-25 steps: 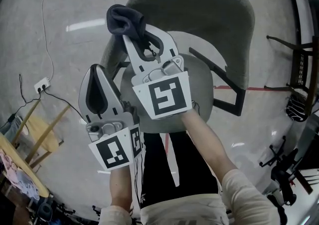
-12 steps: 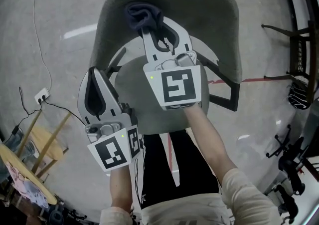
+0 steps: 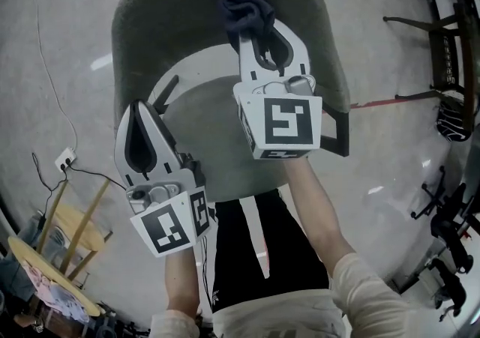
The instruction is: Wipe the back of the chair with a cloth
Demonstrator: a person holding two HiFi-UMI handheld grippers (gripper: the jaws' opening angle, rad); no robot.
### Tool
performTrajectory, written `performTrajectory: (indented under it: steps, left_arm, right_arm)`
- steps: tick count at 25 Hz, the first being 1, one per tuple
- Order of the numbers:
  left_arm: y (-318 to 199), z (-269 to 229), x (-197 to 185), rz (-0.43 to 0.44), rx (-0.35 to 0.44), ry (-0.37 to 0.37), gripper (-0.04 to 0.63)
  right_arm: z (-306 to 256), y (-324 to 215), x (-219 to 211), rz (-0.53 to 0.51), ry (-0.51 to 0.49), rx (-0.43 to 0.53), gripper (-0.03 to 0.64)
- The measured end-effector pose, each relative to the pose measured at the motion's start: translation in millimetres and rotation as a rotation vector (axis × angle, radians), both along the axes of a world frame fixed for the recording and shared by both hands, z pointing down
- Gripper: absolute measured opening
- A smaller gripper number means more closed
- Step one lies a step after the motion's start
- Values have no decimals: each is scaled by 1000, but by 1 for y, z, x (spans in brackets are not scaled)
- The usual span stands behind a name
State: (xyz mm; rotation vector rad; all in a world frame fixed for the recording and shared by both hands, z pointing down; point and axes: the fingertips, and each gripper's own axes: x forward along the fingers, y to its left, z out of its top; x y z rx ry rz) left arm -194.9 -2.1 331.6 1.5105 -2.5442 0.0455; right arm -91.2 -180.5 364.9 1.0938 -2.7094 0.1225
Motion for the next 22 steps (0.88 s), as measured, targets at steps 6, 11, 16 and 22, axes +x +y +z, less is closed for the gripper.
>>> performTrajectory:
  steps: [6, 11, 16, 22]
  left_arm:
    - [-23, 1, 22, 63, 1, 2, 17]
    - [-37, 1, 42, 112, 10, 12, 17]
    - [-47, 2, 56, 139, 15, 25, 17]
    - [-46, 4, 64, 155, 10, 28, 17]
  right_arm:
    - [-7, -19, 47, 108, -6, -5, 57]
    - [-12, -20, 73, 144, 6, 10, 57]
    - [-15, -25, 96, 182, 10, 6, 57]
    - [-14, -26, 117, 227, 11, -2, 57]
